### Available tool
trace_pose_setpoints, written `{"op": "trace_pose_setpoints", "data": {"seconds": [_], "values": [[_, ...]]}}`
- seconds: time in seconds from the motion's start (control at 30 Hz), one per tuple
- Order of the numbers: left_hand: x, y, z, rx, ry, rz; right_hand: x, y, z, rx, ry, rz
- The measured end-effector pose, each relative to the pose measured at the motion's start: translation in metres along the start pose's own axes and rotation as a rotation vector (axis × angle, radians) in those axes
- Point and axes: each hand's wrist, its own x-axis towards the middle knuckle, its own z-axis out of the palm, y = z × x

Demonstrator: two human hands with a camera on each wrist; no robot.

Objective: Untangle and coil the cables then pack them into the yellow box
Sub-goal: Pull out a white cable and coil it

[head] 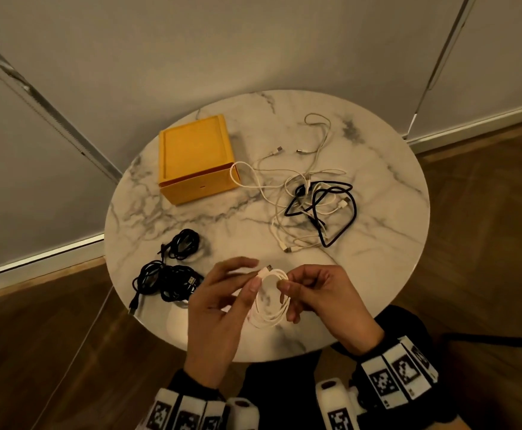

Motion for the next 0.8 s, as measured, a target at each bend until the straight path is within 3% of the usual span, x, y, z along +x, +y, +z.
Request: {"op": "trace_pose_setpoints", "data": {"seconds": [0.1, 0.37, 0.47, 0.57, 0.67, 0.8], "values": [[0.004, 0.005, -0.010, -0.009, -0.068, 0.036, 0.000, 0.003, -0.001, 0.004, 0.041, -0.008], [0.023, -0.007, -0.028, 0.266, -0.274, -0.124, -0.006, 0.005, 0.011, -0.076, 0.067, -0.077], [0.023, -0.006, -0.028, 0.294, -0.225, -0.113, -0.005, 0.006, 0.016, -0.064, 0.042, -0.075], [0.019, -0.010, -0.022, 0.236, -0.073, -0.255, -0.005, 0.004, 0.020, -0.037, 0.019, -0.088], [0.018, -0.012, -0.022, 0.137, -0.187, -0.446, -0.004, 0.006, 0.023, -0.042, -0.010, -0.084], [0.012, -0.012, -0.023, -0.245, -0.206, -0.510, -0.003, 0.009, 0.027, -0.009, -0.047, -0.025]]}}
